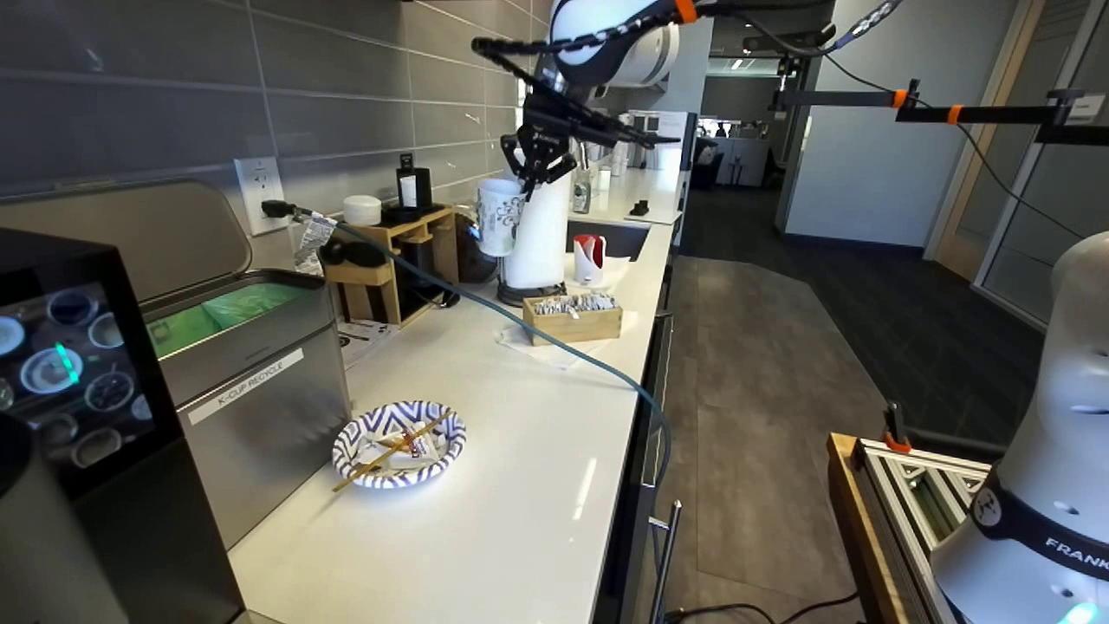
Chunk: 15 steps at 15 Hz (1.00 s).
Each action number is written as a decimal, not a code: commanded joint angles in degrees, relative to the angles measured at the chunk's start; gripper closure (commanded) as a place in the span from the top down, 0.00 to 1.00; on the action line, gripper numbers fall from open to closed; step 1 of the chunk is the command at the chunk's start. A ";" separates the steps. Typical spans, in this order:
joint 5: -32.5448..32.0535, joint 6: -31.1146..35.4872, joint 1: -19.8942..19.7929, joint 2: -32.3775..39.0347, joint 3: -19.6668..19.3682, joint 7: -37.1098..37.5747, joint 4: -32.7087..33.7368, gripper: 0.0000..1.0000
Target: Move the coffee cup to the left.
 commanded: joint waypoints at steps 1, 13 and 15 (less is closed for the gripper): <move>6.02 -3.43 -0.63 -9.80 1.64 -11.24 -6.25 0.01; 9.94 -19.22 3.13 -19.09 6.92 -24.01 -16.91 0.04; 10.23 -19.21 3.59 -19.92 7.34 -24.54 -18.06 0.04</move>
